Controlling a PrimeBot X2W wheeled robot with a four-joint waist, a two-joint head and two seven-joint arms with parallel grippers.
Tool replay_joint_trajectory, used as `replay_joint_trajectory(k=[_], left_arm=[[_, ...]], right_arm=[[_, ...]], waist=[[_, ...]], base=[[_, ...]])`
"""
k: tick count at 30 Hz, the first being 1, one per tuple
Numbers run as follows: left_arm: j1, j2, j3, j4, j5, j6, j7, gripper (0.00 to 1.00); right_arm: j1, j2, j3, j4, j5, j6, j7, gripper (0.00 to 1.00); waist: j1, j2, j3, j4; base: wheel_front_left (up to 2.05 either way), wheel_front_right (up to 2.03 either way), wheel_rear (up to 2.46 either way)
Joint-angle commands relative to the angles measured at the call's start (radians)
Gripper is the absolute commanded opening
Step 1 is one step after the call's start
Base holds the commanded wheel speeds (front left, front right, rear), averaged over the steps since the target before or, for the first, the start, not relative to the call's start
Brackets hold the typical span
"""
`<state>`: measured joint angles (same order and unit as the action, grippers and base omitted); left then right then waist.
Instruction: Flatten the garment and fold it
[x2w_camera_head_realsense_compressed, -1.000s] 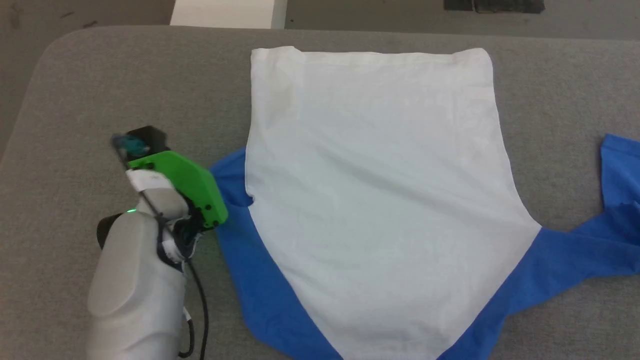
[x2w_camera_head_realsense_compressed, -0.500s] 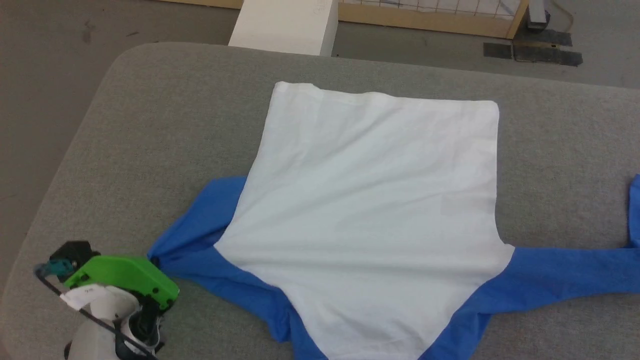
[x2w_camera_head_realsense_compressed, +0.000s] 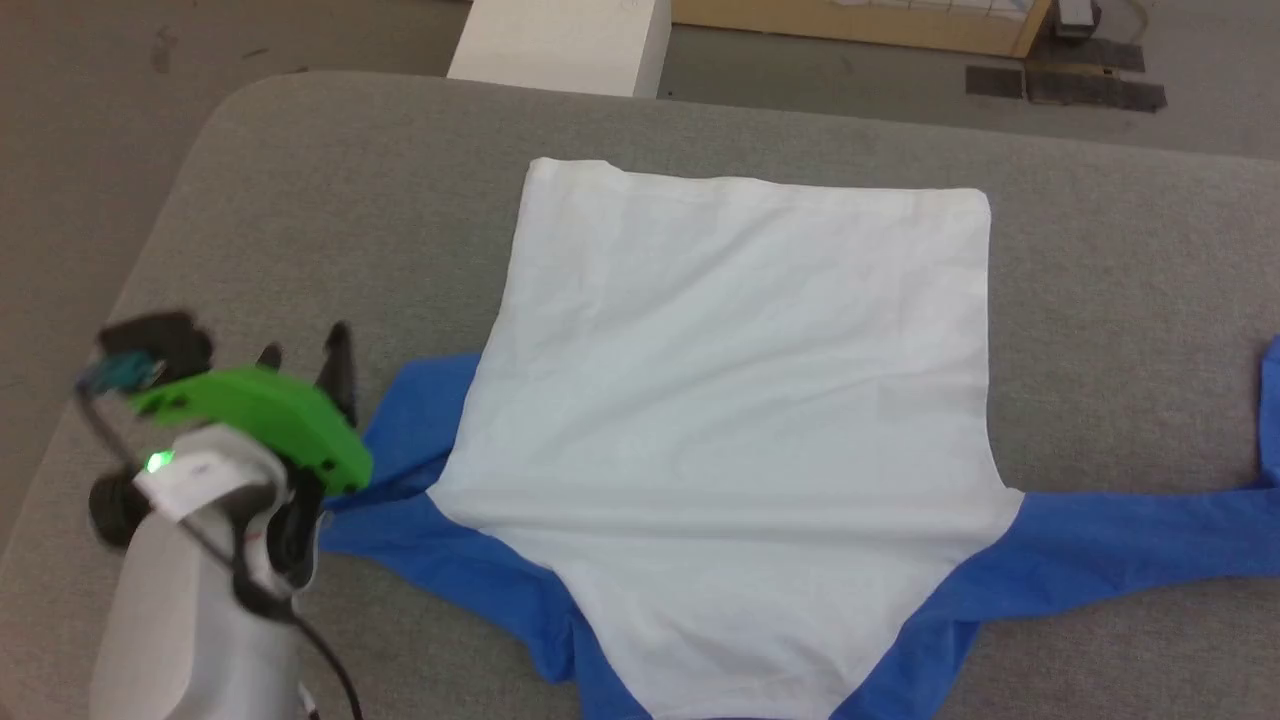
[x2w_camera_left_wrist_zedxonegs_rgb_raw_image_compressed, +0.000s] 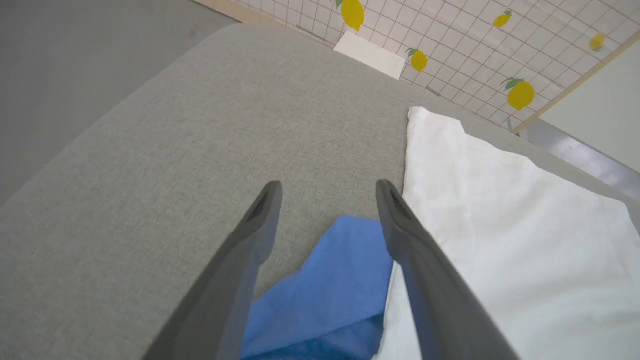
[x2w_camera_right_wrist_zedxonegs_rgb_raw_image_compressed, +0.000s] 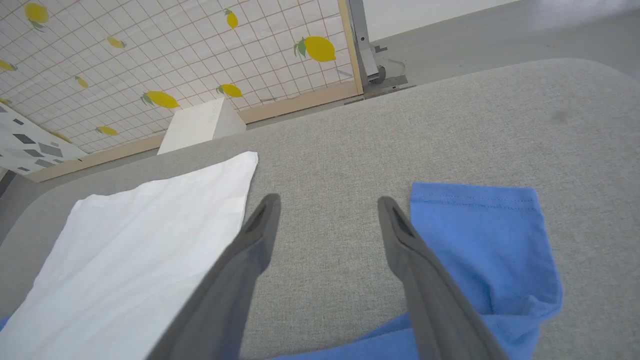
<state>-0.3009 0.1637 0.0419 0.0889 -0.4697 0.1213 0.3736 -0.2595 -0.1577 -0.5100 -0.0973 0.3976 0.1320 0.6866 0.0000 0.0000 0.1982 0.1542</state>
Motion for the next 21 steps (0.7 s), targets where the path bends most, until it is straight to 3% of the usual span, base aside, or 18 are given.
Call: replay_joint_trajectory(k=[1, 4, 8, 14, 19, 20, 21], left_arm=[[-0.049, 0.022, -0.045, 0.018, 0.034, -0.031, 0.017, 1.00], [-0.131, 0.049, -0.121, 0.087, 0.078, -0.076, 0.065, 1.00], [-0.217, 0.072, -0.183, 0.216, 0.120, -0.095, 0.149, 1.00], [-0.253, 0.084, -0.178, 0.353, 0.138, -0.023, 0.254, 1.00], [-0.241, 0.054, -0.171, 0.404, 0.090, -0.011, 0.349, 1.00], [-0.239, 0.051, -0.171, 0.410, 0.085, -0.009, 0.363, 0.80], [-0.237, 0.046, -0.169, 0.411, 0.076, -0.009, 0.370, 0.38]], right_arm=[[0.003, -0.001, 0.005, -0.005, 0.006, -0.001, 0.004, 1.00], [-0.006, -0.006, 0.007, -0.008, 0.012, -0.001, 0.006, 1.00], [-0.018, -0.012, 0.014, -0.011, 0.020, -0.001, 0.010, 1.00], [-0.026, -0.026, 0.009, -0.017, 0.029, -0.001, 0.006, 1.00], [-0.027, -0.033, -0.001, -0.019, 0.035, -0.001, -0.001, 1.00], [-0.028, -0.034, -0.003, -0.018, 0.035, -0.001, -0.002, 1.00], [-0.029, -0.033, -0.003, -0.017, 0.034, -0.001, -0.003, 1.00]], waist=[[0.0000, 0.0000, 0.020, -0.017], [0.0000, 0.0000, 0.044, -0.032], [0.0000, 0.0000, 0.079, -0.065], [0.0000, 0.0000, 0.121, -0.097], [0.0000, 0.0000, 0.135, -0.101], [0.0000, 0.0000, 0.137, -0.099], [0.0000, 0.0000, 0.138, -0.098]], base=[[0.00, 0.00, 0.00], [0.00, 0.00, 0.00], [0.00, 0.00, 0.00], [0.00, 0.00, 0.00], [0.00, 0.00, 0.00], [0.00, 0.00, 0.00], [0.00, 0.00, 0.00]])
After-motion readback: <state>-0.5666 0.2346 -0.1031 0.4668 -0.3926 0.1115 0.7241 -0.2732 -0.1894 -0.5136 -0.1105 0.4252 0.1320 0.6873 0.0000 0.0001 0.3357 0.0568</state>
